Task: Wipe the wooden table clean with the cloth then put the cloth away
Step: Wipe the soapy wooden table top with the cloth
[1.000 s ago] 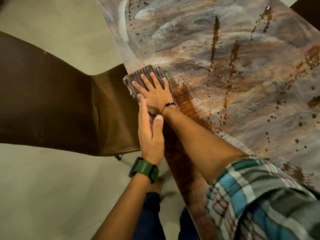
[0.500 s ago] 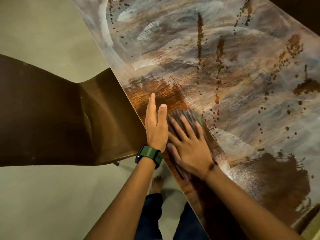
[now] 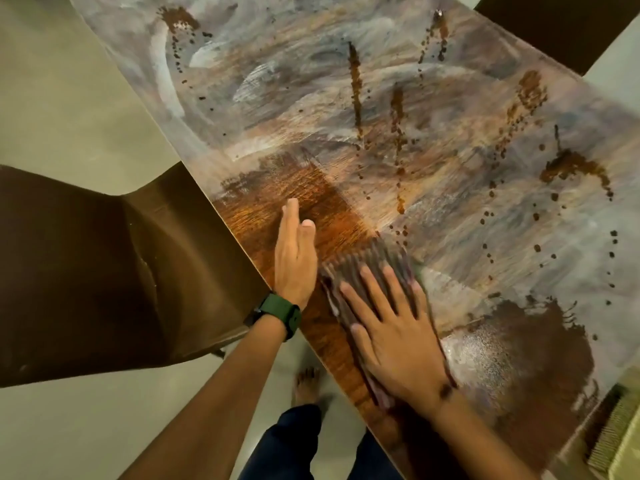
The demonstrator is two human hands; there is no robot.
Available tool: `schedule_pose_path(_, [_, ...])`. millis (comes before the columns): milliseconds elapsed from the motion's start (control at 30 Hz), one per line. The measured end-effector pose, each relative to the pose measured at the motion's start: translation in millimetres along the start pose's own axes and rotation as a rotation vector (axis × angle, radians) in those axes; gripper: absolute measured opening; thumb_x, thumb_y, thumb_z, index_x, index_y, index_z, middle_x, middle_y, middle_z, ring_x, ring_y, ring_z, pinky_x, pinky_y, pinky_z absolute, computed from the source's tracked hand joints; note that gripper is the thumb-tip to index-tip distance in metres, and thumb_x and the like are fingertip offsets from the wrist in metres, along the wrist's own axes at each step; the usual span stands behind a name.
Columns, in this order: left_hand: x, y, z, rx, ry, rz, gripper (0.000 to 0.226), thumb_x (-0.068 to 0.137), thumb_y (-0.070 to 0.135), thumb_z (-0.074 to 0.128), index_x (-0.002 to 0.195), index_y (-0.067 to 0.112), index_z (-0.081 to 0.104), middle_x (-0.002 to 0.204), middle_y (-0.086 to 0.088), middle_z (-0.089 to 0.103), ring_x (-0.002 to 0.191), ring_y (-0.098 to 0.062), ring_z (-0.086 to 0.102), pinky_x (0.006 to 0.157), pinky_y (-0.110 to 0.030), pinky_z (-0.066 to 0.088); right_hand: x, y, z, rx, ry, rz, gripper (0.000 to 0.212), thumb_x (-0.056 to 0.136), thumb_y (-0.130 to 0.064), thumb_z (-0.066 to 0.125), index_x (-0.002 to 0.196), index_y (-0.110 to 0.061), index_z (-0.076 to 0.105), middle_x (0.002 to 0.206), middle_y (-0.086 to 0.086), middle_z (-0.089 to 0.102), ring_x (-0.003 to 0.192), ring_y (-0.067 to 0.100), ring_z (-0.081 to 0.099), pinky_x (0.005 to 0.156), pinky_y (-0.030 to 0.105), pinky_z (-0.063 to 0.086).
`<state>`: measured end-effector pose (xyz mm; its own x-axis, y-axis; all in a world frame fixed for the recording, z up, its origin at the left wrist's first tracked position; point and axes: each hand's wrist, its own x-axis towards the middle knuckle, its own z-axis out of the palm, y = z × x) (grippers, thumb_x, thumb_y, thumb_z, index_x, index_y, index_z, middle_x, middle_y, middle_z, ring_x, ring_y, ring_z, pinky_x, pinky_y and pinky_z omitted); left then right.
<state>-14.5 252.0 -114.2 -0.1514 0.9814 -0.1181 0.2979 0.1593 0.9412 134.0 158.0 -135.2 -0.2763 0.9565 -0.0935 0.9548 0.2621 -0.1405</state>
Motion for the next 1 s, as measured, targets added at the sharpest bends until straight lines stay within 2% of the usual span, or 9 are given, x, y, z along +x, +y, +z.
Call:
schedule_pose_path(100, [5, -11, 16, 0.204, -0.047, 0.089, 0.060, 0.091, 0.039, 0.019, 0.146, 0.016, 0.013, 0.155, 0.000, 0.013, 0.134, 0.004, 0.002, 0.115, -0.024, -0.005, -70, 15, 1, -0.017, -0.037, 0.058, 0.052, 0.097, -0.048, 0.018, 0.148, -0.036, 0.024, 0.156, -0.002, 0.025, 0.144, 0.025, 0.016, 0.109, 0.053, 0.021])
schedule_pose_path(200, [5, -19, 18, 0.243, -0.028, 0.150, 0.059, 0.091, 0.038, 0.019, 0.145, 0.014, 0.014, 0.154, -0.002, 0.015, 0.136, 0.001, 0.004, 0.113, -0.020, -0.005, -60, 15, -2, -0.009, -0.062, 0.038, 0.053, 0.095, -0.047, 0.025, 0.147, -0.038, 0.026, 0.155, -0.002, 0.026, 0.144, 0.026, 0.018, 0.109, 0.054, 0.021])
schedule_pose_path(333, [6, -21, 19, 0.310, -0.047, 0.186, 0.071, 0.086, 0.052, 0.011, 0.146, 0.014, 0.012, 0.155, -0.001, 0.012, 0.138, 0.000, 0.001, 0.113, -0.019, -0.008, 43, 21, -5, 0.006, -0.012, 0.009, 0.055, 0.093, -0.047, 0.022, 0.147, -0.040, 0.023, 0.157, -0.002, 0.021, 0.145, 0.027, 0.015, 0.111, 0.057, 0.015])
schedule_pose_path(467, [5, -21, 20, 0.346, -0.037, 0.195, 0.076, 0.082, 0.054, 0.008, 0.146, 0.013, 0.011, 0.155, -0.002, 0.010, 0.137, 0.000, -0.001, 0.110, -0.015, -0.011, 180, 20, -15, 0.027, -0.067, -0.011, 0.051, 0.098, -0.045, 0.018, 0.148, -0.041, 0.010, 0.160, -0.004, 0.002, 0.146, 0.026, -0.005, 0.114, 0.055, -0.002])
schedule_pose_path(567, [7, -22, 21, 0.368, -0.027, 0.186, 0.076, 0.082, 0.054, 0.008, 0.146, 0.012, 0.012, 0.155, -0.001, 0.010, 0.136, 0.001, -0.001, 0.109, -0.013, -0.012, 220, 14, -19, 0.047, -0.106, -0.011, 0.050, 0.100, -0.043, 0.021, 0.149, -0.040, 0.008, 0.160, -0.004, -0.002, 0.146, 0.025, -0.009, 0.114, 0.054, -0.006])
schedule_pose_path(667, [7, -23, 20, 0.406, -0.049, 0.191, 0.068, 0.089, 0.049, 0.011, 0.146, 0.013, 0.012, 0.155, -0.001, 0.010, 0.136, 0.002, -0.001, 0.110, -0.014, -0.011, 175, 19, -12, 0.021, -0.046, -0.008, 0.051, 0.099, -0.046, 0.016, 0.149, -0.039, 0.010, 0.160, -0.003, 0.003, 0.146, 0.025, -0.004, 0.115, 0.055, 0.001])
schedule_pose_path(767, [8, -23, 20, 0.424, -0.073, 0.187, 0.060, 0.091, 0.040, 0.014, 0.146, 0.014, 0.013, 0.155, 0.000, 0.012, 0.136, 0.003, 0.001, 0.112, -0.018, -0.009, 69, 26, -5, -0.022, 0.015, 0.053, 0.055, 0.095, -0.048, 0.016, 0.149, -0.037, 0.016, 0.158, -0.002, 0.014, 0.146, 0.025, 0.007, 0.113, 0.055, 0.013])
schedule_pose_path(867, [7, -22, 22, 0.461, -0.076, 0.203, 0.067, 0.088, 0.050, 0.007, 0.146, 0.015, 0.014, 0.155, 0.003, 0.012, 0.138, 0.001, 0.002, 0.113, -0.023, -0.010, -33, 27, -1, -0.030, 0.016, 0.071, 0.053, 0.097, -0.046, 0.021, 0.149, -0.036, 0.018, 0.158, -0.002, 0.018, 0.146, 0.025, 0.012, 0.112, 0.053, 0.016])
schedule_pose_path(1000, [7, -23, 24, 0.527, -0.108, 0.229, 0.078, 0.082, 0.056, 0.000, 0.146, 0.017, 0.015, 0.155, 0.004, 0.013, 0.142, -0.005, 0.002, 0.113, -0.030, -0.012, -45, 30, -3, -0.034, -0.031, 0.058, 0.053, 0.097, -0.048, 0.018, 0.148, -0.038, 0.019, 0.157, -0.003, 0.018, 0.145, 0.025, 0.013, 0.111, 0.054, 0.018])
